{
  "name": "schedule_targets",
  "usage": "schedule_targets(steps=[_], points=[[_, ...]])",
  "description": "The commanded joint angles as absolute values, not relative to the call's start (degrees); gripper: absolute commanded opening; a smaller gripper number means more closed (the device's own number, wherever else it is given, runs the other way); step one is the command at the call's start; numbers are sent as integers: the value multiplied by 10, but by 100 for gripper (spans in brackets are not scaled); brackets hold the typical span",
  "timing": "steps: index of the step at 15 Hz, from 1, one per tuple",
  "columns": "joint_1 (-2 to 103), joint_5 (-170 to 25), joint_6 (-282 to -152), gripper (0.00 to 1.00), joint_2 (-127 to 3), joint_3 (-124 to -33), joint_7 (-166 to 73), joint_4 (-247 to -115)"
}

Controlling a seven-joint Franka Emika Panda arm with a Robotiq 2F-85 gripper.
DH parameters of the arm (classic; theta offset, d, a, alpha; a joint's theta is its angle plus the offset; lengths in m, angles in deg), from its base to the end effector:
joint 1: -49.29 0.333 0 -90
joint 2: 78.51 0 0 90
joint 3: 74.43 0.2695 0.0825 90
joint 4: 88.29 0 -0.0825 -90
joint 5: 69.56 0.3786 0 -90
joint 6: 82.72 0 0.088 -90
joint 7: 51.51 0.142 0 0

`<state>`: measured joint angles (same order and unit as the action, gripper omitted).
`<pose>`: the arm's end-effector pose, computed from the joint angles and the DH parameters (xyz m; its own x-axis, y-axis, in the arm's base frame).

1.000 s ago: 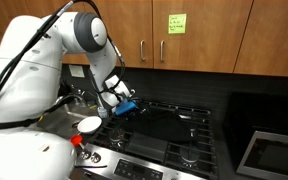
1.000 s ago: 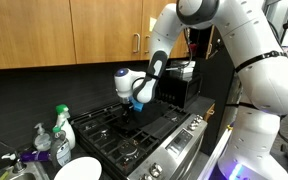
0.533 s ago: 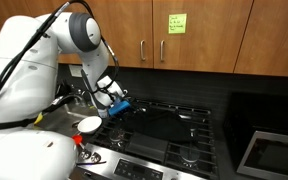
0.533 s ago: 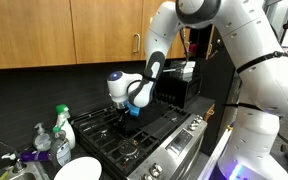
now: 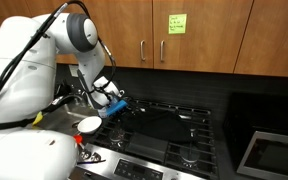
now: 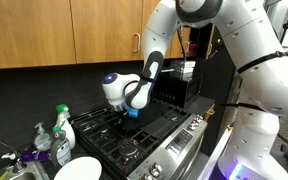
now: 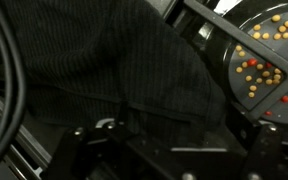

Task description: Fold the black towel into half diagonally from bottom to top, fold the black towel into half diagonally from left to right

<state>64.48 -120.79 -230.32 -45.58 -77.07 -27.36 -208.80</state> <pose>0.5209 0.1116 0.0631 0.8347 0.5437 -0.0871 0.5222 -0.7314 0.4386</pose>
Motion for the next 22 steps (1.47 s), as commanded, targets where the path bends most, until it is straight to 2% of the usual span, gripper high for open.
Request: schedule_targets(steps=[1, 9, 10, 11, 13, 17, 20, 21, 22], points=[[652, -1212, -2290, 100, -447, -772, -268, -2076], [651, -1209, -2307, 100, -406, -772, -269, -2049], [652, -1212, -2313, 75, -402, -775, -263, -2046], [653, -1212, -2315, 74, -399, -777, -261, -2043], [653, -1212, -2321, 61, -394, -779, -261, -2039], [656, -1216, -2330, 27, -390, -785, -257, -2034], [654, -1214, -2336, 6, -391, -788, -257, -2033], [653, -1213, -2339, 1, -392, -789, -257, -2034], [652, -1213, -2341, 0, -393, -791, -254, -2035]])
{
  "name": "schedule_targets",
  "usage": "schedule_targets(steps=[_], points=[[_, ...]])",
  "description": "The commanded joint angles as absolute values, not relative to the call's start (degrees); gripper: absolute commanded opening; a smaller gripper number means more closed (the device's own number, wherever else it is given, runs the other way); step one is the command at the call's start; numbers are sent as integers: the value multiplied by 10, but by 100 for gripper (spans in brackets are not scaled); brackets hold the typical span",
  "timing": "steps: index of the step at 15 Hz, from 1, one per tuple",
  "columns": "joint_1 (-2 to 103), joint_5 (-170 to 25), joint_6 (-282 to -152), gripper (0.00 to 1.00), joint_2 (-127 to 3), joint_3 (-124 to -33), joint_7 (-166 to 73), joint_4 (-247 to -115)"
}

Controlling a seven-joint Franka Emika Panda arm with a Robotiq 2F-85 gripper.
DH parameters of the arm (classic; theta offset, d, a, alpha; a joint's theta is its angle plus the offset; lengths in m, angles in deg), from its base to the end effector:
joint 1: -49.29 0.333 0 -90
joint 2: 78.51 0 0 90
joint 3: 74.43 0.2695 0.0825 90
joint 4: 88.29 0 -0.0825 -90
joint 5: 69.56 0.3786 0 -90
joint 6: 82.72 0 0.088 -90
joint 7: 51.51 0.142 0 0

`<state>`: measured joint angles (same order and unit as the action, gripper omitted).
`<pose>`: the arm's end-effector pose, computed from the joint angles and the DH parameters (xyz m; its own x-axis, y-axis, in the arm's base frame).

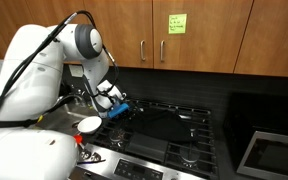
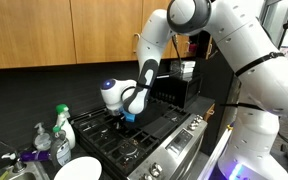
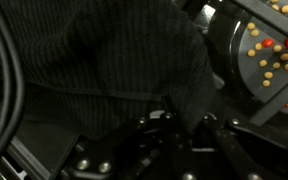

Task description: Fold the black towel into half diagonally from bottom to top, fold the black towel into half diagonally from left to right

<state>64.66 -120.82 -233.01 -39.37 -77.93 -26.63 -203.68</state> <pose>0.5351 0.1132 0.0351 0.8357 0.5454 -0.0654 0.5174 -0.7416 0.4271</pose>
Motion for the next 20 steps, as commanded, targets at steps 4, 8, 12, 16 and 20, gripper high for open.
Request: schedule_targets(steps=[4, 8, 12, 16, 20], points=[[652, -1226, -2357, 2, -403, -818, -228, -2044], [648, -1249, -2378, 2, -410, -846, -202, -2054], [655, -1289, -2388, 2, -422, -886, -171, -2062], [674, -1355, -2385, 2, -455, -925, -120, -2080], [685, -1419, -2384, 2, -486, -952, -68, -2098]])
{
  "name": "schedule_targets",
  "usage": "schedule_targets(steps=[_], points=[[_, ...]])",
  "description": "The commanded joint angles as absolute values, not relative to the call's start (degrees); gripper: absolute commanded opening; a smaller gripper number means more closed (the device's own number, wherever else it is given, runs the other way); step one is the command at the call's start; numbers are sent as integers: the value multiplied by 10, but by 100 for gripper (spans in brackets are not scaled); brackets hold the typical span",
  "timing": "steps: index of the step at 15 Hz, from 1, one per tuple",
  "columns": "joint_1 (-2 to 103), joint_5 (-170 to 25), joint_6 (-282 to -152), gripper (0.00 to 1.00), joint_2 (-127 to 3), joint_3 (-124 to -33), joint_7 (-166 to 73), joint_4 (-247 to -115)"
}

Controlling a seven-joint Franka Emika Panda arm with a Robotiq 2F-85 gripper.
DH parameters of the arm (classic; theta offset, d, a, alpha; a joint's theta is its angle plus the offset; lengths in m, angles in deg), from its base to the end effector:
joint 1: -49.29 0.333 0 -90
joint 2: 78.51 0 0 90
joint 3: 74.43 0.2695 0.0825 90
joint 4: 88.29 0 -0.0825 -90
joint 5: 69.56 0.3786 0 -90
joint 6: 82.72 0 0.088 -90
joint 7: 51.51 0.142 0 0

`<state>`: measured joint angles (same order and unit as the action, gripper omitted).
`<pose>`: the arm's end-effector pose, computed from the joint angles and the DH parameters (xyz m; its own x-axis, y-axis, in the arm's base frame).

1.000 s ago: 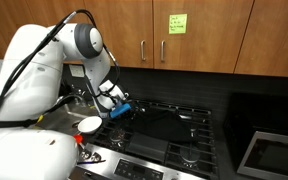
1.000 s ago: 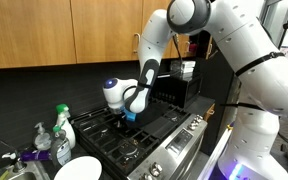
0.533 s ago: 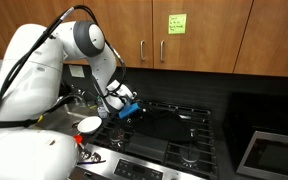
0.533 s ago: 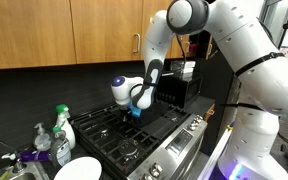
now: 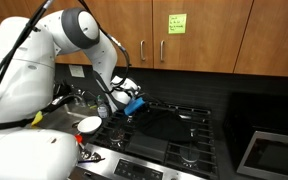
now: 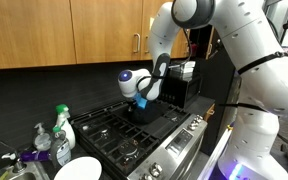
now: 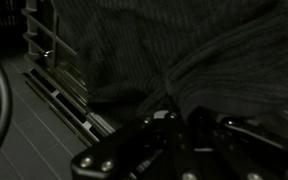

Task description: Fold the black towel into half diagonally from bottom to top, fold the black towel into half diagonally from left to right

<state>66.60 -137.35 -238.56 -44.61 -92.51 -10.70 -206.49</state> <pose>0.5601 -0.0017 0.0854 0.8910 0.4465 0.0824 0.3119 -0.7338 0.6036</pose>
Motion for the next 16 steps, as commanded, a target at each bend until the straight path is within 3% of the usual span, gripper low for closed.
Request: schedule_targets(steps=[1, 16], points=[[683, -1430, -2384, 2, -491, -957, -59, -2101], [640, -1536, -2405, 2, -456, -1031, 25, -2102]])
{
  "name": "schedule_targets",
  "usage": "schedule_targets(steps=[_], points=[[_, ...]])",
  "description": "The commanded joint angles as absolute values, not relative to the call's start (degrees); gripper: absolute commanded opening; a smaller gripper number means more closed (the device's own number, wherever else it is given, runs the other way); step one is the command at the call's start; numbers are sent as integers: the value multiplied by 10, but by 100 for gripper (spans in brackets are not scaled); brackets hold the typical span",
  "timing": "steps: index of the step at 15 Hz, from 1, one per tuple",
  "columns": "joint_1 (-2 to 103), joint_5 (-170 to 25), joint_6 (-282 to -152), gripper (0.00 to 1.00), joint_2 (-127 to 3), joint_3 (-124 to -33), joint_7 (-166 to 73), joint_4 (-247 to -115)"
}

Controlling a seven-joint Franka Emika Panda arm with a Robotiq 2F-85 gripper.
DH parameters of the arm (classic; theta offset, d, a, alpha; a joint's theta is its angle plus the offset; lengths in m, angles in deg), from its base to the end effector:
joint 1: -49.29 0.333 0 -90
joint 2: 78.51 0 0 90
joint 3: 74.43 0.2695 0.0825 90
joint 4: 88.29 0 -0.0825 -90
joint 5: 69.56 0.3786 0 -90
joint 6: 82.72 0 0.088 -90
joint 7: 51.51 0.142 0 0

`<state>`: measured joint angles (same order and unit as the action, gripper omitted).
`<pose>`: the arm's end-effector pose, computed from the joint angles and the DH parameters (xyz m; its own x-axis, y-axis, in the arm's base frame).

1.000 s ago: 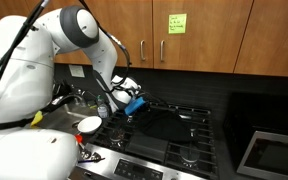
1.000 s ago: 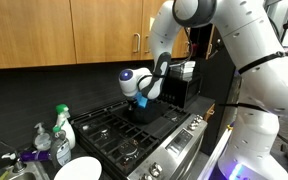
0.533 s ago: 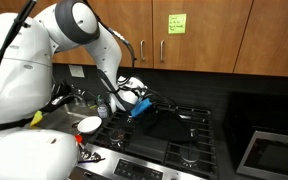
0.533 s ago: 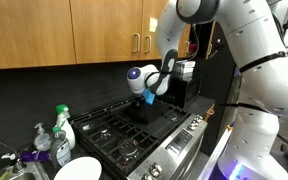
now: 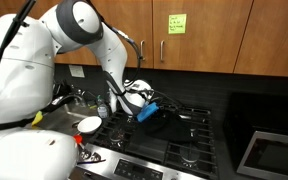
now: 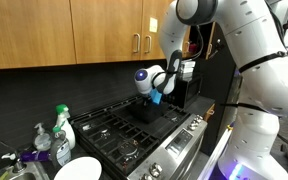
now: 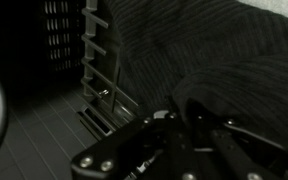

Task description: Fold the black towel into half diagonally from bottom to top, fold the black towel into half diagonally from left to right

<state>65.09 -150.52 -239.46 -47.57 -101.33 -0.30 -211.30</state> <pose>0.5289 -0.1030 0.0980 0.9293 0.3584 0.0894 0.2029 -0.6975 0.6872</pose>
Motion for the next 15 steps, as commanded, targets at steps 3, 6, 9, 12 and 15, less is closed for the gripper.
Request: schedule_targets(steps=[3, 6, 9, 12, 15], points=[[627, -1556, -2398, 2, -433, -1046, 53, -2085], [616, -1576, -2392, 2, -419, -1056, 79, -2072], [610, -1584, -2385, 2, -410, -1060, 94, -2061], [612, -1573, -2347, 2, -383, -1061, 91, -2042], [549, -1605, -2244, 2, -381, -980, 101, -2021]])
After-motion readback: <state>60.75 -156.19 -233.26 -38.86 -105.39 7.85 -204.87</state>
